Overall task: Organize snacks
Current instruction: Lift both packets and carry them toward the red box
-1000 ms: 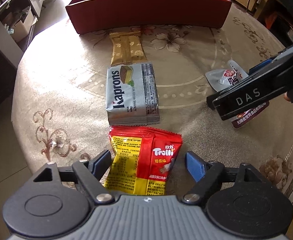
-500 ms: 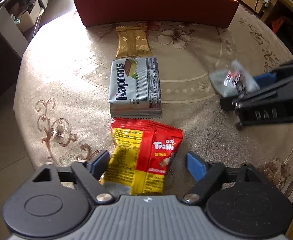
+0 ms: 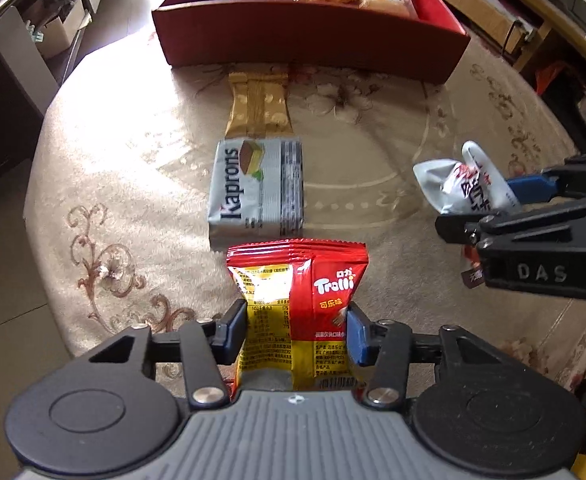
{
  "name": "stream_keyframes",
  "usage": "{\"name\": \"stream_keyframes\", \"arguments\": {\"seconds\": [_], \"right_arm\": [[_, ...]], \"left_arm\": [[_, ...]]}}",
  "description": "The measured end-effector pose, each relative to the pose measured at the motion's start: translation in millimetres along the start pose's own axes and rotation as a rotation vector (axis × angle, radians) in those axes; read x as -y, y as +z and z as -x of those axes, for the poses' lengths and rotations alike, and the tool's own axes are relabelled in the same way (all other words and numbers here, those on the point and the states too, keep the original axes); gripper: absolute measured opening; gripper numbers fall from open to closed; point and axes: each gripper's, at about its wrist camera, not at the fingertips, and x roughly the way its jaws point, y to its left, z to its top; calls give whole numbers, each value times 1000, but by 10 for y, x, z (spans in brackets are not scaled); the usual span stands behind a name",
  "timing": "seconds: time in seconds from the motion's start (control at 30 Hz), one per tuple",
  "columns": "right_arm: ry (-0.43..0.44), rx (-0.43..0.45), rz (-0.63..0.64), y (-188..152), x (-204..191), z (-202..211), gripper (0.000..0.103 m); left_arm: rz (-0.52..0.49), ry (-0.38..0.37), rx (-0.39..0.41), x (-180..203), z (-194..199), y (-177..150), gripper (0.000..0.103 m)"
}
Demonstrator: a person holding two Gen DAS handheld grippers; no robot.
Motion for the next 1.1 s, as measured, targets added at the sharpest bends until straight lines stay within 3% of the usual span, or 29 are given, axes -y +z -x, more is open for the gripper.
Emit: {"name": "stream_keyframes", "arguments": {"seconds": [1.1], "right_arm": [[-79,115,-10,140,213,252,59]], "left_arm": [[16,12,146,134,255,443,46]]}}
